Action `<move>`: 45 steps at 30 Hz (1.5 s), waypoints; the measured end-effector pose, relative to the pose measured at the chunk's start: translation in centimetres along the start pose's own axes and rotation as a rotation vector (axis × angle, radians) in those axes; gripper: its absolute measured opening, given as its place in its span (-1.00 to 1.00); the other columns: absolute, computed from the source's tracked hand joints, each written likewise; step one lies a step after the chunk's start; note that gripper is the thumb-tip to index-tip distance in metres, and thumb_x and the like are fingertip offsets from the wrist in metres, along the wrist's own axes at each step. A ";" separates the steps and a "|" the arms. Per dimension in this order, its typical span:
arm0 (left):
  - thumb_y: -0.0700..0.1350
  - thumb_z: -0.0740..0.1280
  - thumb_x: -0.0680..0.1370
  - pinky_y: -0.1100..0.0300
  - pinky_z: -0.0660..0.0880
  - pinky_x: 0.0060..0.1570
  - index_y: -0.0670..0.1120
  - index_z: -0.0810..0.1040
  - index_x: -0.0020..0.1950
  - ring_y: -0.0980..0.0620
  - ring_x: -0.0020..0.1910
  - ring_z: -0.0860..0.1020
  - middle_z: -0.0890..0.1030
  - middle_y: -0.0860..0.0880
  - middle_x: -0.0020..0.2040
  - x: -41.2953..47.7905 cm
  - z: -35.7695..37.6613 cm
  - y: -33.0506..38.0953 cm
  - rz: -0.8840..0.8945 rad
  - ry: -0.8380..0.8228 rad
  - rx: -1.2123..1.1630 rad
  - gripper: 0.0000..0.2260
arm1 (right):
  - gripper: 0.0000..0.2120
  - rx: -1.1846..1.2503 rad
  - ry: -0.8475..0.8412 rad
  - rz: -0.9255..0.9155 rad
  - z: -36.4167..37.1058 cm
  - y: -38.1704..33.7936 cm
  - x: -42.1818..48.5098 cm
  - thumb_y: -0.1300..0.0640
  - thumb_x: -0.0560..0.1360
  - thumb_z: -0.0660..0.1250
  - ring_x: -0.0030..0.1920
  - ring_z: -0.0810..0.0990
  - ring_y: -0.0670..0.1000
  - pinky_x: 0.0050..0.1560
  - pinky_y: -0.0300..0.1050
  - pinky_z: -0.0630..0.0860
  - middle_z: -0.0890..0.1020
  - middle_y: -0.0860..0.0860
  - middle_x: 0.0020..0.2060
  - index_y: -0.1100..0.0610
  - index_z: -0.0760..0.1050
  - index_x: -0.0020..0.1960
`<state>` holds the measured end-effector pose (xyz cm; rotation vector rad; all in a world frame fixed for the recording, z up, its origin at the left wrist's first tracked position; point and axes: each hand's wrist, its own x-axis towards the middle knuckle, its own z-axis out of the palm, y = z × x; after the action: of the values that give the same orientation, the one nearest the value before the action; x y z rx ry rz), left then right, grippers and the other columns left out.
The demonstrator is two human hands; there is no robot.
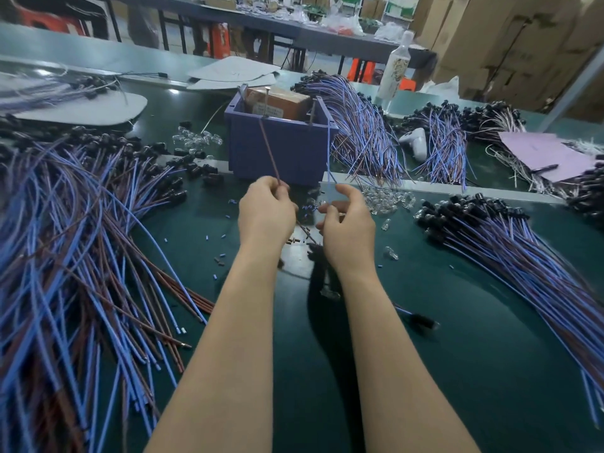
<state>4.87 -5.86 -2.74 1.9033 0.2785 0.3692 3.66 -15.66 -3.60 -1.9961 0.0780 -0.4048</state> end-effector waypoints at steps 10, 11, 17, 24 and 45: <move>-0.23 0.15 0.62 0.16 0.47 0.02 -0.14 0.43 0.28 0.04 -0.13 0.52 0.58 0.02 -0.18 -0.1 0.9 -0.1 0.030 0.106 -0.249 -0.75 | -0.67 -0.058 -0.054 -0.082 0.5 -0.7 -0.7 0.33 0.54 0.17 0.00 0.62 0.17 0.13 0.07 0.47 0.65 0.15 0.02 0.19 0.48 0.27; -0.23 0.15 0.61 0.16 0.47 0.02 -0.14 0.43 0.30 0.03 -0.11 0.53 0.58 0.01 -0.17 0.0 0.9 -0.1 0.036 0.097 -0.239 -0.73 | -0.67 -0.073 -0.056 -0.086 0.5 -0.7 -0.8 0.33 0.53 0.18 0.01 0.61 0.15 0.13 0.05 0.47 0.65 0.14 0.02 0.18 0.49 0.26; -0.22 0.15 0.61 0.43 0.37 -0.26 -0.11 0.44 0.36 0.08 -0.16 0.51 0.55 0.13 -0.26 0.4 1.3 -0.5 0.067 0.042 -0.176 -0.68 | -0.68 -0.077 -0.058 -0.087 0.3 -0.7 -0.9 0.32 0.51 0.20 -0.02 0.61 0.13 0.11 0.05 0.48 0.65 0.11 -0.02 0.16 0.52 0.23; -0.23 0.16 0.61 0.35 0.35 -0.16 -0.12 0.43 0.36 0.06 -0.12 0.53 0.53 0.15 -0.28 0.6 1.3 -0.7 0.066 0.052 -0.170 -0.68 | -0.68 -0.084 -0.056 -0.084 0.1 -0.8 -1.0 0.31 0.49 0.20 -0.04 0.60 0.11 0.09 0.01 0.48 0.66 0.10 -0.04 0.15 0.53 0.20; -0.24 0.19 0.59 0.23 0.48 -0.08 -0.08 0.43 0.05 0.01 -0.13 0.56 0.57 0.06 -0.23 -0.4 1.5 -0.2 0.082 0.151 -0.274 -0.90 | -0.70 -0.119 -0.073 -0.110 0.4 -0.7 -1.1 0.31 0.48 0.22 -0.05 0.59 0.07 0.01 -0.10 0.47 0.66 0.07 -0.05 0.13 0.53 0.18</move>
<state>5.10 -7.18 -3.45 1.6229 0.2375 0.5779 2.70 -14.75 -3.41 -2.1373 -0.0552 -0.4048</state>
